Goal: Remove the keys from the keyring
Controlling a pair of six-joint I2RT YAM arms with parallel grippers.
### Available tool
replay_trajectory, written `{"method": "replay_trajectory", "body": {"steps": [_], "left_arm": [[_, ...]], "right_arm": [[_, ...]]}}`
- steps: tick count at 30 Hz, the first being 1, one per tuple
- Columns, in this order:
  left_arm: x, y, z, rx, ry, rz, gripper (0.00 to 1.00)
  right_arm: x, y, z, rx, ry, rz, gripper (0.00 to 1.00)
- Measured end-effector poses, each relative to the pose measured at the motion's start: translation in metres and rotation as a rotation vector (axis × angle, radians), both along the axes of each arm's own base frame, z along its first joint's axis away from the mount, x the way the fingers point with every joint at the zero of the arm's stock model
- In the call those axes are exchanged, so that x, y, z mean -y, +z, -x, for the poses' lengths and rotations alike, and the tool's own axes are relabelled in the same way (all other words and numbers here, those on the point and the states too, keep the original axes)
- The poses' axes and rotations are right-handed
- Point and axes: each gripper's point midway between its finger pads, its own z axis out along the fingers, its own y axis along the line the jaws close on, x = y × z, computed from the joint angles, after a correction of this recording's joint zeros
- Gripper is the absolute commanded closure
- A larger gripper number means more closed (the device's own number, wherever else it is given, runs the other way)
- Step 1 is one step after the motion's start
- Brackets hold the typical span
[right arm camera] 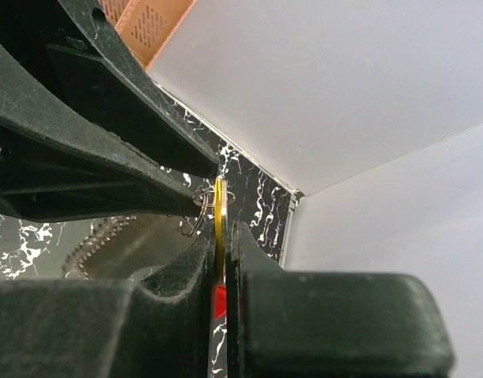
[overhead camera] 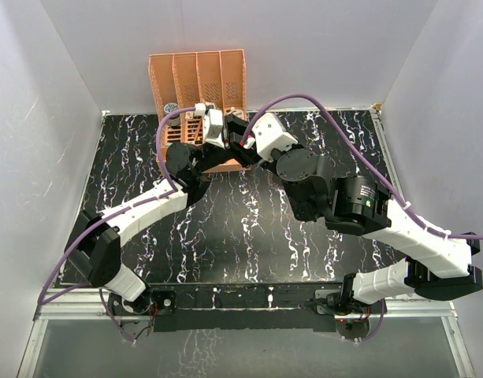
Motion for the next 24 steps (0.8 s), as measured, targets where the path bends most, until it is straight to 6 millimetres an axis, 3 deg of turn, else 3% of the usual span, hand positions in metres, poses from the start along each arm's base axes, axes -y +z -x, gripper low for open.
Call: {"method": "replay_trajectory", "body": {"steps": [12,24], "left_arm": [[-0.001,-0.002,0.009,0.028,-0.027,-0.018,0.73],[0.002,-0.001,0.012,0.018,-0.061,-0.029,0.83]], "right_arm": [[-0.001,0.000,0.000,0.000,0.004,0.000,1.00],[-0.001,0.000,0.000,0.001,0.007,0.000,1.00]]}}
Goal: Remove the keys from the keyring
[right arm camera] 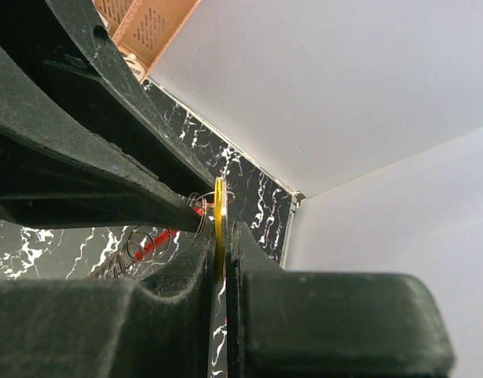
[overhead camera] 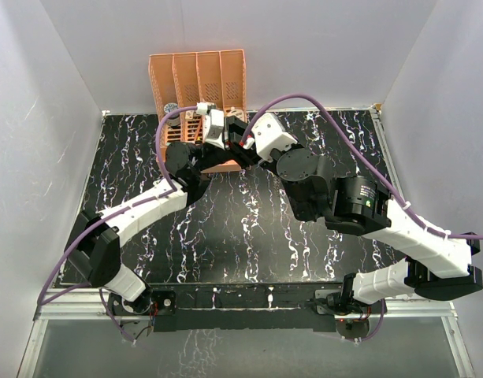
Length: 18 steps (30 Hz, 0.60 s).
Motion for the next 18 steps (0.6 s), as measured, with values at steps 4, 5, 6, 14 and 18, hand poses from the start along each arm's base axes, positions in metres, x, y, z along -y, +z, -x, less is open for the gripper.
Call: {"method": "replay_trajectory", "body": {"steps": [4,5,6,14,18], "left_arm": [[0.002,0.000,-0.001,-0.002,-0.002,0.000,0.88],[0.002,0.000,-0.003,-0.004,-0.001,0.001,0.89],[0.003,0.000,-0.004,-0.007,0.002,0.003,0.92],[0.002,0.003,-0.009,-0.025,0.026,0.019,1.00],[0.002,0.002,-0.014,-0.028,0.053,0.020,1.00]], "right_arm": [[-0.001,0.000,0.000,-0.001,0.004,0.000,1.00],[0.000,0.000,0.000,0.000,0.003,0.001,1.00],[0.000,0.000,0.000,0.000,0.003,0.002,1.00],[-0.002,-0.001,-0.001,0.001,0.003,0.001,1.00],[-0.002,-0.002,-0.002,0.006,-0.006,0.000,1.00]]}}
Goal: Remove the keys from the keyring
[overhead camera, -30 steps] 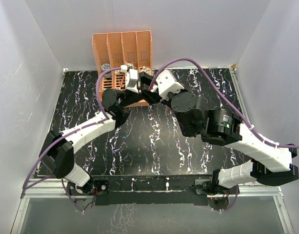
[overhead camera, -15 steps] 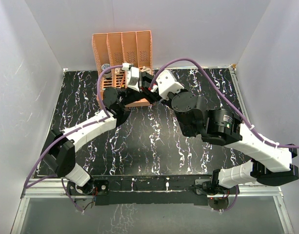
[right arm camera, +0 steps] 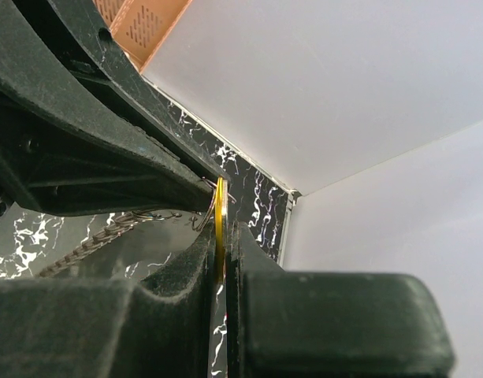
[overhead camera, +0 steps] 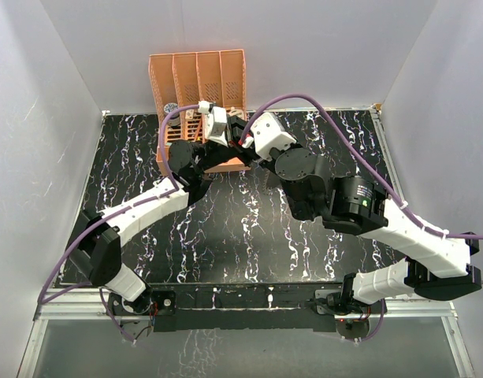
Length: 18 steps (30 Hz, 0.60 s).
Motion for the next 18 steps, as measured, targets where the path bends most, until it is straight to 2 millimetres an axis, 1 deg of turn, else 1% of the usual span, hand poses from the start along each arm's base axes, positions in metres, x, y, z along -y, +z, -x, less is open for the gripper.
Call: {"method": "replay_trajectory", "body": {"steps": [10,18], "left_arm": [[-0.004,0.000,-0.005,0.016,0.082,-0.053,1.00],[-0.005,0.002,-0.005,0.018,0.098,-0.048,1.00]], "right_arm": [[0.001,0.002,-0.003,0.022,-0.016,0.008,1.00],[0.004,0.011,-0.004,0.076,-0.021,0.021,1.00]]}}
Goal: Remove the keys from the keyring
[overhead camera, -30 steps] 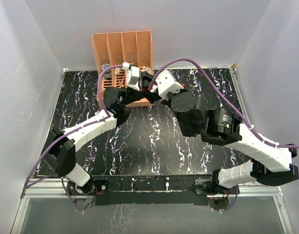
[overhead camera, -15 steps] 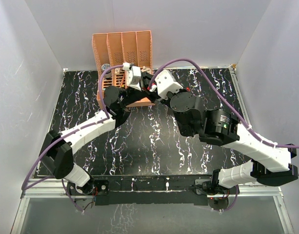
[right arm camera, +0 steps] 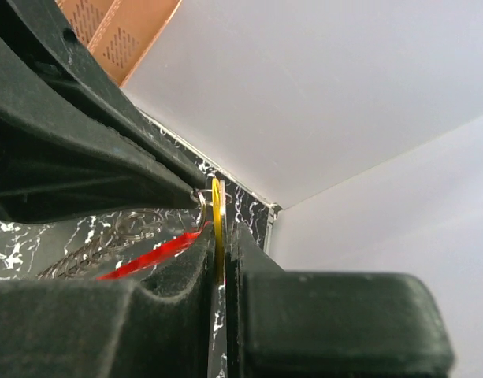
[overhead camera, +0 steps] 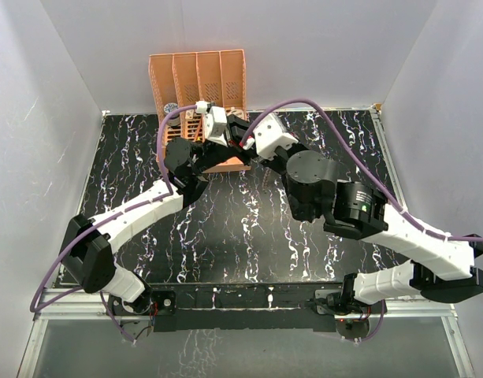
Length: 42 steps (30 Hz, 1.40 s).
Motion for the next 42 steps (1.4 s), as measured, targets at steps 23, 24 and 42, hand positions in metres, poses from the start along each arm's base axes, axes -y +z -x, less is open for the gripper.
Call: {"method": "replay_trajectory", "body": {"steps": [23,24,42], "left_arm": [[-0.006,0.007,-0.003,-0.023,0.028,0.062,1.00],[-0.006,0.007,-0.004,-0.026,0.032,0.065,1.00],[-0.006,-0.012,-0.031,-0.109,0.111,0.084,1.00]], "right_arm": [[-0.004,0.017,0.001,0.067,0.044,-0.088,1.00],[-0.005,0.016,0.002,0.058,0.052,-0.097,1.00],[0.003,0.018,0.013,0.018,0.109,-0.269,1.00]]}}
